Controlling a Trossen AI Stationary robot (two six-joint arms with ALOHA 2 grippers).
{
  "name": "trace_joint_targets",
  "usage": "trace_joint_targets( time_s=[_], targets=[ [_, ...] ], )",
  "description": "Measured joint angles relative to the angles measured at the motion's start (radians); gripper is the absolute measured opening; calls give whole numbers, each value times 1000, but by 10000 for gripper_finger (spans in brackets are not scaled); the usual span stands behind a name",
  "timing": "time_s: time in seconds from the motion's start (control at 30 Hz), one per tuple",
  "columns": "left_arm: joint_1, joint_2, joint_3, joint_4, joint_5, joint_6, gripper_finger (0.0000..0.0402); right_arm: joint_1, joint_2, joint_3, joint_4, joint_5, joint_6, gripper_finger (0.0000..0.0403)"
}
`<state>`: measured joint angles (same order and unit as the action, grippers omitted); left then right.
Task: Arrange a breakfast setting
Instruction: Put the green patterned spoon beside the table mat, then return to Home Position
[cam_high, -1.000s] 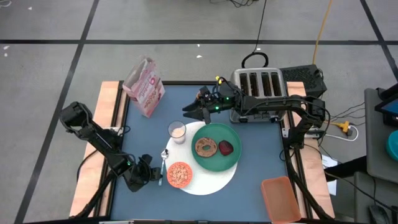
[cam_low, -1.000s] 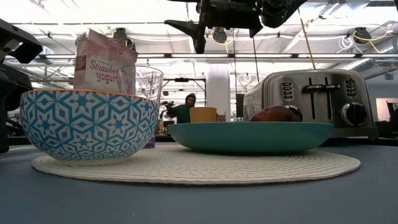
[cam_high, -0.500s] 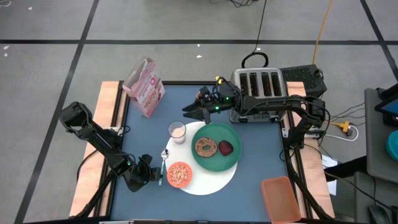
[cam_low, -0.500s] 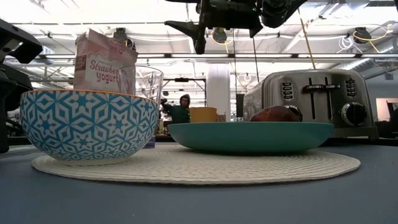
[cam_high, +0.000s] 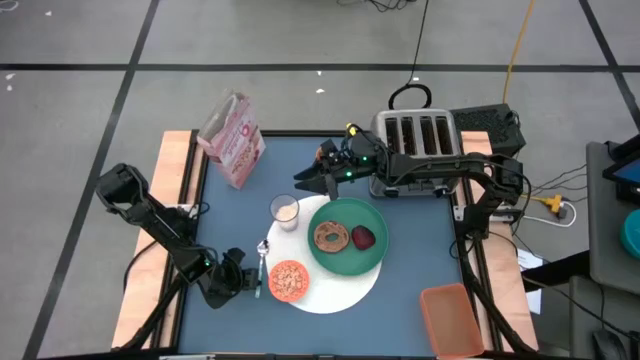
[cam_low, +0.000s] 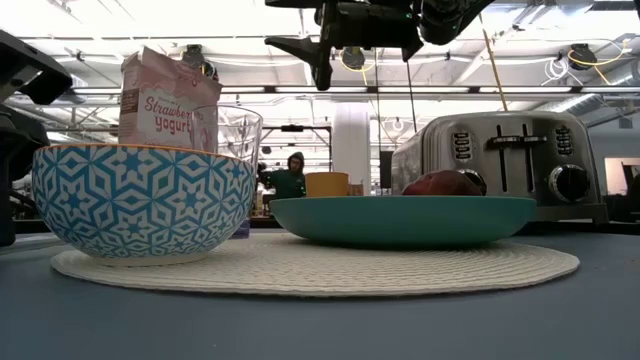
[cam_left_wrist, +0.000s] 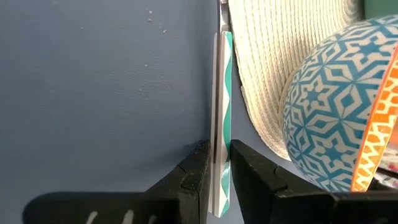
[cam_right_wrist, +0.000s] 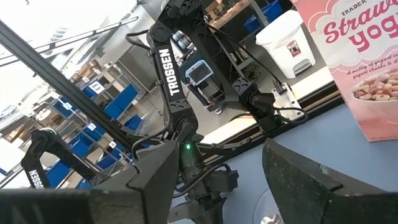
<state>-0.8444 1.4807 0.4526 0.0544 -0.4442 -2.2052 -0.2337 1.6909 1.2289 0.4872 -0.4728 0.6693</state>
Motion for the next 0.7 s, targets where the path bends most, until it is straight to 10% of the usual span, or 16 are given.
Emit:
trace_joint_targets(
  time_s=[0.47, 0.7],
  targets=[
    [15, 0, 0, -24, -53, -28, 72, 0, 0, 0, 0, 0, 0, 222],
    [6, 0, 1, -26, -88, -29, 172, 0, 0, 0, 1, 0, 0, 222]
  ],
)
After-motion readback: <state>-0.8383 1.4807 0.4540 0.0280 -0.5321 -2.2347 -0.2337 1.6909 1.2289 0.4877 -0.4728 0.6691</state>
